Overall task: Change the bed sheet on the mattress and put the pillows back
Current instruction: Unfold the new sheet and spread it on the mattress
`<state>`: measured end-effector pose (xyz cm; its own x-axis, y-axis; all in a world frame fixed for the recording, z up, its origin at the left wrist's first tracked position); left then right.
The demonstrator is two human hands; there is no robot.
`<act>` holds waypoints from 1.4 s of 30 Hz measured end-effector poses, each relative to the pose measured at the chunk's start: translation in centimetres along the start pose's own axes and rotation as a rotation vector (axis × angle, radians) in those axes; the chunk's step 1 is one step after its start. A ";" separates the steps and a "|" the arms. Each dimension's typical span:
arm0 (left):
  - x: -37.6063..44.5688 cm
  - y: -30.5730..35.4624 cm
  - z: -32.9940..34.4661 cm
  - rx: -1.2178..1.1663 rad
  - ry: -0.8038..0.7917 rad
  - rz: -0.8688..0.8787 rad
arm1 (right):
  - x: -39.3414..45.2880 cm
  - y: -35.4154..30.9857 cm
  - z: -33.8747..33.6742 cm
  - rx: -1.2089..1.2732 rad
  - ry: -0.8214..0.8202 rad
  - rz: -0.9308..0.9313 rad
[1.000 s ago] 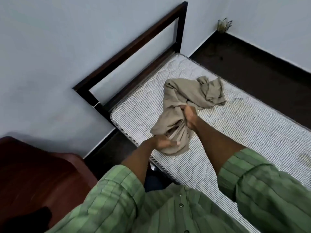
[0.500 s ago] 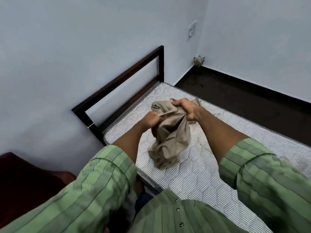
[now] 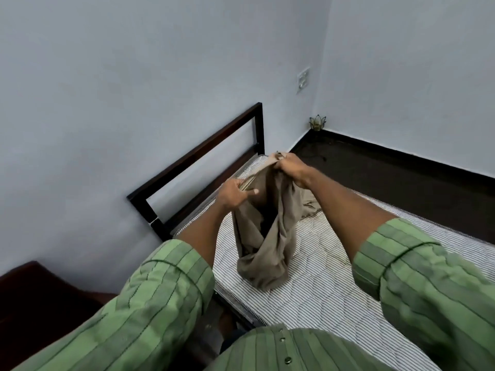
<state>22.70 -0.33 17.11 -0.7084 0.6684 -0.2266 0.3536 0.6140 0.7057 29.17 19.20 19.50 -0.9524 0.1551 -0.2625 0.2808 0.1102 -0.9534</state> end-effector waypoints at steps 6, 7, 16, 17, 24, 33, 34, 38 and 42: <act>-1.2 -4.3 -0.5 0.391 -0.211 -0.244 | 0.0 -1.1 -11.3 0.601 0.553 -0.097; -1.0 -4.4 -1.7 0.444 -0.167 -0.262 | 0.3 -0.5 -12.9 0.527 0.594 -0.062; 2.2 6.7 -6.4 0.221 0.016 0.099 | 2.1 -0.9 1.7 -0.588 -0.157 -0.014; 2.6 7.4 -6.3 0.214 0.028 0.096 | 2.3 -1.6 3.1 -0.454 -0.161 -0.101; 3.2 8.0 -6.1 0.411 -0.047 0.153 | 2.6 -3.2 2.4 -0.325 -0.094 -0.170; 2.4 1.0 -7.4 0.718 -0.169 -0.176 | -0.3 -3.4 -7.9 0.016 0.640 -0.131; 2.2 0.8 -8.5 0.656 -0.092 -0.174 | -0.2 -2.9 -8.5 -0.055 0.646 -0.034; 1.3 2.2 -12.7 0.230 0.294 -0.062 | 0.8 0.0 -7.4 -0.481 0.384 0.334; 3.2 7.0 -9.9 0.311 0.052 0.177 | 2.6 0.3 -1.5 -0.475 0.061 0.179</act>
<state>16.89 1.98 27.99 -0.6470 0.7584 -0.0790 0.6369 0.5944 0.4909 26.95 21.13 18.73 -0.8797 0.2681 -0.3928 0.4755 0.5087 -0.7178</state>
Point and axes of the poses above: each hand's wrist, its own x-axis towards the middle knuckle, its own z-axis out of the palm, y = z × x, the point moved 10 cm from there along x, towards the middle knuckle, and after that the axes turned 15 degrees about -y, right-handed, at the moved point
